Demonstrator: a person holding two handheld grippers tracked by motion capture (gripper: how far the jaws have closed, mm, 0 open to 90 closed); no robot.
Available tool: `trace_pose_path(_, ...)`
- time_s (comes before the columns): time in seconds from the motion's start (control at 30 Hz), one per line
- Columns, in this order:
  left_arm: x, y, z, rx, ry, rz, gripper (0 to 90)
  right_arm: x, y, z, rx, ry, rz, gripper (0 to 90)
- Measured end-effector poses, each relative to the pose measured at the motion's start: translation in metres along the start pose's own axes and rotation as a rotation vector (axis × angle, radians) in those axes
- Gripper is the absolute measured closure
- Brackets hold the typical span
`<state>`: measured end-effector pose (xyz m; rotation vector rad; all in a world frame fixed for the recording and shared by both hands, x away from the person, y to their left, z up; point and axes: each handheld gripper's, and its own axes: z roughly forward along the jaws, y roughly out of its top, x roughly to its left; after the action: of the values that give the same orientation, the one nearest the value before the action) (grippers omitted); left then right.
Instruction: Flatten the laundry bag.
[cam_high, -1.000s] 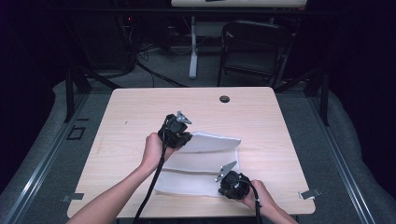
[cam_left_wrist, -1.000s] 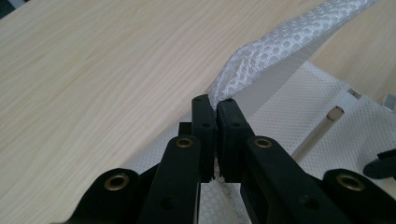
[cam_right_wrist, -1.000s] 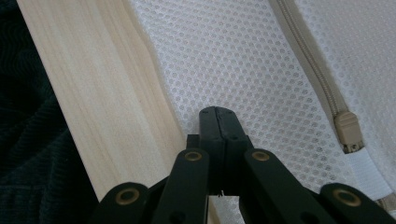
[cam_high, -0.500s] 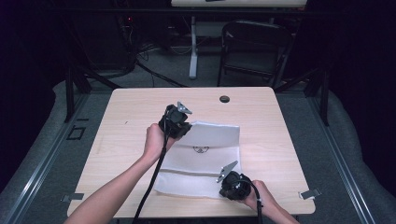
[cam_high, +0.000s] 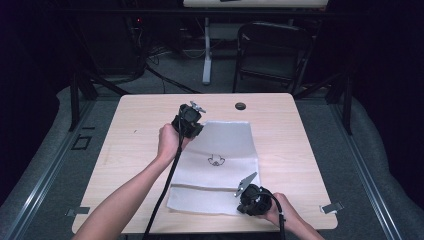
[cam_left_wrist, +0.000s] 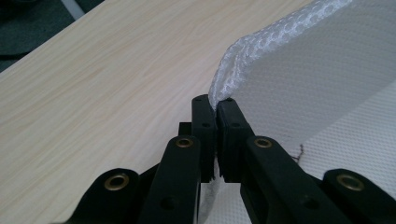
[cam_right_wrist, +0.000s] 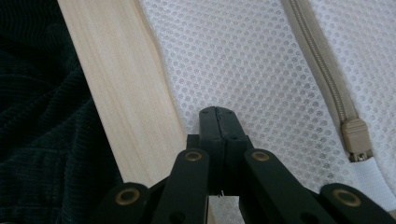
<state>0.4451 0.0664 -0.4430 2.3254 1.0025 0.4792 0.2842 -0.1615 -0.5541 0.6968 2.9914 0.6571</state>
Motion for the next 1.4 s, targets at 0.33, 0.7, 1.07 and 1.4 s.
trace_pose_path(0.33, 0.012, 0.005, 0.027, 0.023, 0.031, -0.04, 87.3, -0.002, 0.0, -0.001, 0.014, -0.002, -0.005, 90.0)
trace_pose_path(0.7, 0.018, 0.016, 0.052, 0.051, 0.075, -0.073, 87.1, -0.006, 0.0, -0.001, -0.006, -0.01, 0.01, 90.0)
trace_pose_path(1.07, 0.023, 0.018, 0.079, 0.046, 0.126, -0.11, 86.0, -0.009, 0.002, -0.001, 0.002, -0.024, 0.009, 90.0)
trace_pose_path(1.4, 0.034, 0.015, 0.095, 0.007, 0.106, -0.134, 66.5, -0.01, 0.001, 0.0, -0.009, -0.014, 0.045, 90.0)
